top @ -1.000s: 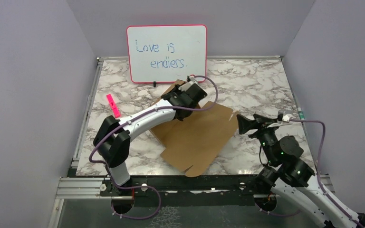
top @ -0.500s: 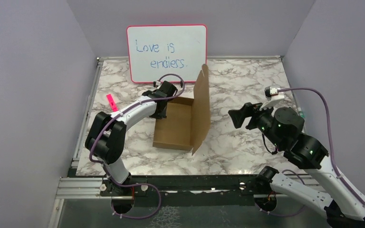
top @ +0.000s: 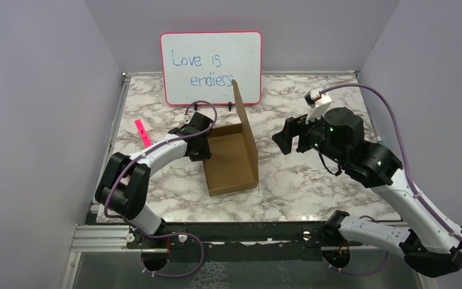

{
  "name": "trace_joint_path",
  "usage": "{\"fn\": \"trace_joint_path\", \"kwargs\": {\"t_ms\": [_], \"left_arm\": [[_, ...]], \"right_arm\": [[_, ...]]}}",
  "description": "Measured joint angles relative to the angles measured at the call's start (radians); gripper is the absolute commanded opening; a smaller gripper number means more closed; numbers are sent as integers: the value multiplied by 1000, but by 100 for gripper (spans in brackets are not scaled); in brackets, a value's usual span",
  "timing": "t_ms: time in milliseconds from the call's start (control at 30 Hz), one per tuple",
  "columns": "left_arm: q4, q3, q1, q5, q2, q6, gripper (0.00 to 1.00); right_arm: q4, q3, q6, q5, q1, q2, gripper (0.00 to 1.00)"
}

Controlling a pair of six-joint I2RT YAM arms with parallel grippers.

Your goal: Fold the paper box

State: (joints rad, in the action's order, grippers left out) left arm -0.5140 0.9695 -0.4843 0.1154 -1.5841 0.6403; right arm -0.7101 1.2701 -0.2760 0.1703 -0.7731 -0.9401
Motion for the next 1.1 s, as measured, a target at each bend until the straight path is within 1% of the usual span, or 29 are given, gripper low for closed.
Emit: {"fn": "trace_joint_path", "kwargs": {"t_ms": [100,133,233,333,367,400,533,633,800,900,967,1067,1100], "left_arm": [[16,-13,24,-23,66,8,50],[20,-13,35,-29,92,6,55],[35,-12,89,-45,204,-13,71],[47,-10,135,-49,289,-51,91],[49,-8,153,-50,314,-71,96],[49,-6,162,-51,324,-93,99],[58,25,207,-52,350,-191,99],[74,32,220,-52,350,-266,99],[114,-12,241,-69,367,-371,99],[117,-43,250,-68,409,-402,99],[125,-68,254,-63,465,-421,99],[136,-79,254,-55,528,-440,99],[142,-79,254,-54,537,-444,99]], "right_arm": [[-22,43,20,-31,0,-50,81],[-29,56,25,-40,0,-66,81],[-48,92,41,-64,0,-113,80],[-68,135,51,-83,0,-159,80],[-79,157,55,-88,0,-176,79],[-92,188,59,-95,0,-198,79],[-120,286,67,-113,0,-273,79],[-145,354,68,-114,-5,-340,78],[-213,474,69,-88,-40,-481,76],[-253,555,76,-58,-62,-568,73],[-283,612,80,-35,-77,-622,71],[-332,705,92,-1,-103,-706,67],[-347,732,94,8,-111,-732,64]]}}
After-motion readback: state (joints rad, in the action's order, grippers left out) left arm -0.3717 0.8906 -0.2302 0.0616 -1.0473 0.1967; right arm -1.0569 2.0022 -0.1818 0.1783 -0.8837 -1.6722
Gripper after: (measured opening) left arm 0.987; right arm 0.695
